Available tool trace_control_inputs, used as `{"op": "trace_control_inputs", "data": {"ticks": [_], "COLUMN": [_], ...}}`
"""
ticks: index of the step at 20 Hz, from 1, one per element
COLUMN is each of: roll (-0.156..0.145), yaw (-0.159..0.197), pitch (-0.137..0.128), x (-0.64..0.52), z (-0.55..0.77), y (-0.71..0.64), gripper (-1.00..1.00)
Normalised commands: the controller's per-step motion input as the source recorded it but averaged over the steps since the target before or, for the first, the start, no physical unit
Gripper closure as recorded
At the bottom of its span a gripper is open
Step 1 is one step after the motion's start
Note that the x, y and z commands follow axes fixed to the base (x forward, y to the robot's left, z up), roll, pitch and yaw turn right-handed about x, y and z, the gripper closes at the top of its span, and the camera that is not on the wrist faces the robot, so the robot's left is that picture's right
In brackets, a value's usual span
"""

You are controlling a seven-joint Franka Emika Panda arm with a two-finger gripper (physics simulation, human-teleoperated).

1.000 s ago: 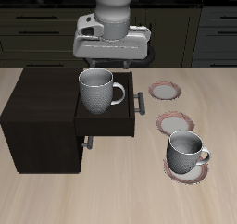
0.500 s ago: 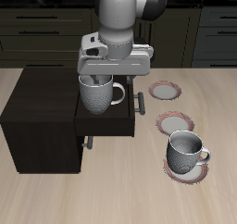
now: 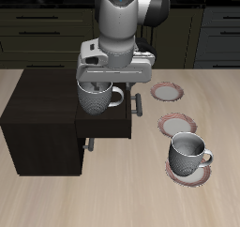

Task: Place the porcelain mug that is in the drawer onto the top of the cabinet and close the drawer

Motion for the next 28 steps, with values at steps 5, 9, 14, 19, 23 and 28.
{"op": "trace_control_inputs", "data": {"ticks": [5,9,14,19,23,28], "roll": [-0.017,-0.023,-0.011,-0.010,0.015,0.001], "yaw": [-0.019,-0.013,-0.015,-0.001,-0.007,0.001], "pitch": [0.018,-0.005,-0.015,-0.038,-0.060,-0.055], "x": [-0.05,-0.04,-0.06,-0.09,-0.19,-0.19], "z": [-0.11,0.03,0.11,0.28,0.45,0.45], "y": [-0.14,-0.12,-0.08,-0.04,0.00,-0.08], "gripper": [1.00,1.00,1.00,1.00,1.00,1.00]}}
